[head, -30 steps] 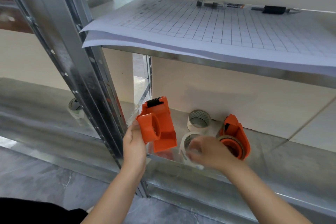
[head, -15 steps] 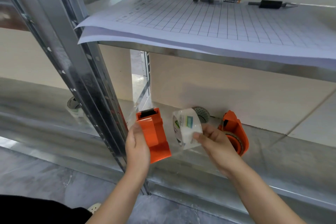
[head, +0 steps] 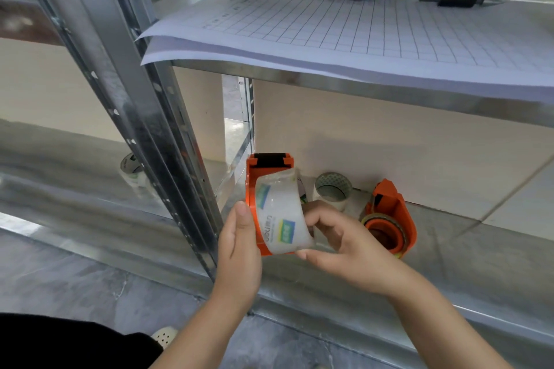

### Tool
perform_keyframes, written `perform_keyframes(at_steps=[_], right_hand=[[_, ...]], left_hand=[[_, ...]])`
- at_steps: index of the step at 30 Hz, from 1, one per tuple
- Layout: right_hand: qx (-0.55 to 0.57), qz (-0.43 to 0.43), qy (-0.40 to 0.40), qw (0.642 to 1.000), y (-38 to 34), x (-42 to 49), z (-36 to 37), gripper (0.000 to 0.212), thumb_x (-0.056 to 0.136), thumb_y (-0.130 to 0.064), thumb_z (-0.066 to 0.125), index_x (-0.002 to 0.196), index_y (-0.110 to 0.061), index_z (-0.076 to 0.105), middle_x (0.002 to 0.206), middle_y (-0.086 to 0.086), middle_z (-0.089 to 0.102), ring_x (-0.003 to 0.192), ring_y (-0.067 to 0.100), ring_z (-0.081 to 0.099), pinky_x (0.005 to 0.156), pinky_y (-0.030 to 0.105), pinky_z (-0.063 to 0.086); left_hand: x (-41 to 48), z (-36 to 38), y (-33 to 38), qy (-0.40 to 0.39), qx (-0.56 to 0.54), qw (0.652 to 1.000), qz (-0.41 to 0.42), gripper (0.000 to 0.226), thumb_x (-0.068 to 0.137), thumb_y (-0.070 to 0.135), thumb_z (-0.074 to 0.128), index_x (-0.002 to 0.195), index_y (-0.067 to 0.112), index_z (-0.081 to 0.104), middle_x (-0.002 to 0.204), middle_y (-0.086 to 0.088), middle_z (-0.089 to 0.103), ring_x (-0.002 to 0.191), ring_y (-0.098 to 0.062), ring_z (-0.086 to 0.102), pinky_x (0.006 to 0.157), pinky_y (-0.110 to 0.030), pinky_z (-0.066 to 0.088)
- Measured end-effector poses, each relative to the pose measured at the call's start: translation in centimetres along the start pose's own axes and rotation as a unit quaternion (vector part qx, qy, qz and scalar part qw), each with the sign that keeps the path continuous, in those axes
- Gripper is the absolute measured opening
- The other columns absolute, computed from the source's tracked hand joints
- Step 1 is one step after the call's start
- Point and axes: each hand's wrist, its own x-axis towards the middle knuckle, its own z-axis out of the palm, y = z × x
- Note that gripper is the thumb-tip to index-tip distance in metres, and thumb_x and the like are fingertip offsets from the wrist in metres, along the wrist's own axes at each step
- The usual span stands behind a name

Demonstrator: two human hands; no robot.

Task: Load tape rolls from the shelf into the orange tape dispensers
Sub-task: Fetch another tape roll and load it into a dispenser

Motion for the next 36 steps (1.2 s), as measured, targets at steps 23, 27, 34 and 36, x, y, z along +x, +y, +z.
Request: perform_keyframes(at_steps=[23,27,34,36], right_hand=[[0.145,0.035,0.042,0.988,-2.4,2.1,-3.0,0.074,0.062,-0.064,0.066,0.126,-0.029,0.052,0.133,-0.008,0.056,0.124,0.007,0.052,0.103,0.027,0.042],[0.068,0.010,0.047,0.997,-3.9,2.1,-2.3,0.039,0.077,-0.043,0.062,0.114,-0.035,0.062,0.117,-0.010,0.065,0.109,0.007,0.062,0.087,0.018,0.047],[0.070,0.136,0.137,0.979,-4.2,3.1,-2.6,0.029,0.076,-0.049,0.054,0.091,-0.032,0.072,0.099,-0.007,0.074,0.094,0.007,0.068,0.091,0.035,0.051],[0.101,0.155,0.129,0.974,-4.1,3.2,-2.8,0.024,0.073,-0.044,0.060,0.085,-0.031,0.075,0.091,-0.003,0.077,0.089,0.009,0.070,0.086,0.034,0.053]], left_hand=[[-1.1,0.6,1.4,-0.096,0.225,0.957,0.153,0.050,0.052,0.029,0.077,0.094,0.040,0.052,0.085,0.003,0.066,0.072,-0.008,0.069,0.056,-0.032,0.059],[-1.3,0.8,0.2,-0.102,0.309,0.921,0.212,0.047,0.053,0.030,0.075,0.086,0.004,0.053,0.073,-0.012,0.061,0.065,-0.028,0.064,0.052,-0.041,0.054],[-0.5,1.0,0.5,-0.116,0.354,0.859,0.351,0.033,0.056,0.024,0.073,0.079,0.005,0.060,0.082,0.006,0.055,0.073,-0.011,0.056,0.068,-0.015,0.045],[-0.4,0.8,0.3,-0.124,0.381,0.855,0.330,0.027,0.057,0.025,0.073,0.067,0.003,0.063,0.071,0.002,0.060,0.070,-0.011,0.056,0.067,-0.014,0.044]])
